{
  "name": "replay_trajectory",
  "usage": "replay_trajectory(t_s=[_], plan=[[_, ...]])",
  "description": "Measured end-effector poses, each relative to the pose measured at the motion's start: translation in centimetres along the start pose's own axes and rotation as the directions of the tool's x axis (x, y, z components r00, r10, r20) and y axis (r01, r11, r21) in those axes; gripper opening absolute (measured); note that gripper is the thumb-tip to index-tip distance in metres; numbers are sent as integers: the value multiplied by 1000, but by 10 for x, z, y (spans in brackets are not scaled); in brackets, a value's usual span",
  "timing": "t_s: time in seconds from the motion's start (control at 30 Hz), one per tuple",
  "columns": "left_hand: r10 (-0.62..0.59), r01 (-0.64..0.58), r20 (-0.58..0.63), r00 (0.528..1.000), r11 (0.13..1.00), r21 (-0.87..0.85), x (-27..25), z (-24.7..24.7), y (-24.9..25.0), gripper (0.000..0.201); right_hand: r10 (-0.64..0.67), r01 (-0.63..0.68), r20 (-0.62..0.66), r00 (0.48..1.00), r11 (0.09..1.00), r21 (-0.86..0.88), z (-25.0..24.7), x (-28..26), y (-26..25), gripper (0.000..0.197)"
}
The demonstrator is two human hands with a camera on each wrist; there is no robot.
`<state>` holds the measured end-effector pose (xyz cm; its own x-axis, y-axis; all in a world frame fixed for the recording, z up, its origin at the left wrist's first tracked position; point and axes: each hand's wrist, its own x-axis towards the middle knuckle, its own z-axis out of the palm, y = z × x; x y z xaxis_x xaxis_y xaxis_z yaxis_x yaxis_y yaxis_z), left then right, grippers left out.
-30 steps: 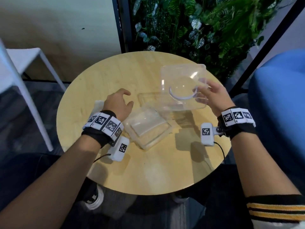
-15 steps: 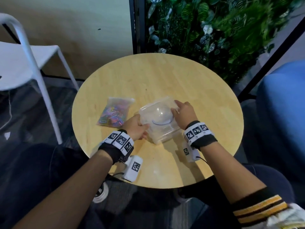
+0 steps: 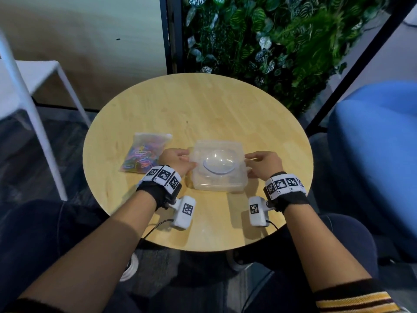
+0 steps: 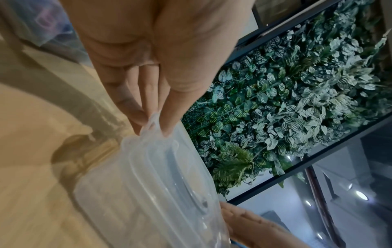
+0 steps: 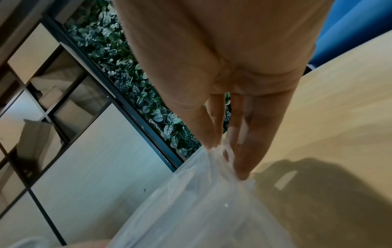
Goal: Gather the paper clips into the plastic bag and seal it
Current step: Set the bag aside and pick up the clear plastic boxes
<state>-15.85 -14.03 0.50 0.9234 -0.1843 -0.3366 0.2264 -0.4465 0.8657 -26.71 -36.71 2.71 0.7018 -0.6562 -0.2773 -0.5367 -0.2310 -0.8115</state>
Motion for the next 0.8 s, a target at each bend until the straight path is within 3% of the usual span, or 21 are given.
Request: replay_trajectory(t_s=[0.13, 0.23, 0.37, 0.63, 0.8], plan=[[-36, 38, -49, 998, 999, 38, -2, 3, -1, 22, 60, -58, -35, 998, 997, 51, 0, -4, 3, 23], [60, -39, -100, 993, 980, 196, -6, 6, 3, 14, 95, -93, -28, 995, 994, 60, 0, -8, 3, 10], [119, -81, -103, 988, 945, 317, -11, 10, 15, 10, 98, -98, -85, 991, 995, 12, 4, -10, -2, 8], [183, -116, -135, 974, 911, 395, -24, 16, 17, 19, -16, -23, -160, 987, 971, -239, 13, -11, -12, 9], [166, -114, -89, 982, 899, 423, -22, 11, 24, 10, -106, 26, -109, 988, 825, -565, 14, -11, -29, 18]])
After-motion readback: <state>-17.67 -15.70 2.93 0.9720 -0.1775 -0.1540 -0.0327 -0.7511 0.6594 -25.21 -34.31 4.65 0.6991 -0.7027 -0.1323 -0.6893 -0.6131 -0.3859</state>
